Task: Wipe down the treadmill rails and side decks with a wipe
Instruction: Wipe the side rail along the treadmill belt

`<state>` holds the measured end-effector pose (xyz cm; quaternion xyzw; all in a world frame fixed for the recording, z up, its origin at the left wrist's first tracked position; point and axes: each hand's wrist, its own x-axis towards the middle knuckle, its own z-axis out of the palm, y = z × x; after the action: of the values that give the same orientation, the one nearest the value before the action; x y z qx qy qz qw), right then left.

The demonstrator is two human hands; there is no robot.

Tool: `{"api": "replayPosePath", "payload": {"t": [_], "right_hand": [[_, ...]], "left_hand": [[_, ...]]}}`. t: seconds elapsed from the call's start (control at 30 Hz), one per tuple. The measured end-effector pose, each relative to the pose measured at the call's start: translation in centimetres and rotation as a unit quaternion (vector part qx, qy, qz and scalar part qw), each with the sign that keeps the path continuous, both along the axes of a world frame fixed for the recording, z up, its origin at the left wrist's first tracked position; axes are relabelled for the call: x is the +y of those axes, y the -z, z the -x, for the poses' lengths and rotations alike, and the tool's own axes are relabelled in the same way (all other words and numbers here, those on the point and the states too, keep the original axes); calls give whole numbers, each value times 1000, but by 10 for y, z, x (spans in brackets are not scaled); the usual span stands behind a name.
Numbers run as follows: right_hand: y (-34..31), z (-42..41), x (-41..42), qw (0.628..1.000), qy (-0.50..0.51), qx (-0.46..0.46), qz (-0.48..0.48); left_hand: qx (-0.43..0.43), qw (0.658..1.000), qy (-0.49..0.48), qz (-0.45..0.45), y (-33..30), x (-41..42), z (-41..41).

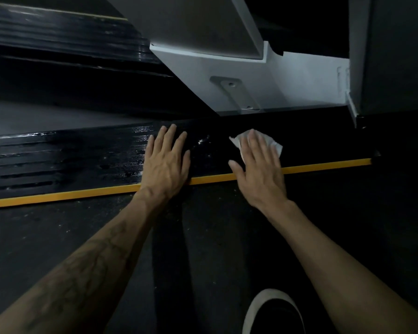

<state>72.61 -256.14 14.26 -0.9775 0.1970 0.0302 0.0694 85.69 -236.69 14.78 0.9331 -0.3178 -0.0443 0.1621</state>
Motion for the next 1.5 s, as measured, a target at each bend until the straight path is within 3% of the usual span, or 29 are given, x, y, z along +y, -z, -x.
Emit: {"api": "replayPosePath", "payload": {"t": [0.1, 0.33, 0.57, 0.8, 1.03, 1.3, 1.5], "right_hand": [[-3, -12, 24, 999, 34, 1, -12], [7, 33, 12, 982, -182, -48, -26], [0, -4, 26, 1000, -4, 18, -13], [8, 28, 17, 981, -191, -34, -1], [0, -5, 43, 1000, -9, 11, -20], [10, 25, 40, 980, -196, -45, -5], [9, 5, 38, 999, -31, -39, -16]], "left_hand": [[0, 1000, 1, 2, 0, 0, 1], [-7, 1000, 14, 2, 0, 4, 0], [-22, 1000, 15, -9, 2, 5, 2], [-34, 999, 16, -32, 1, 11, -2], [-17, 1000, -10, -19, 2, 10, 2], [-6, 1000, -16, -20, -1, 16, -1], [-2, 1000, -21, -21, 1, 16, -1]]}}
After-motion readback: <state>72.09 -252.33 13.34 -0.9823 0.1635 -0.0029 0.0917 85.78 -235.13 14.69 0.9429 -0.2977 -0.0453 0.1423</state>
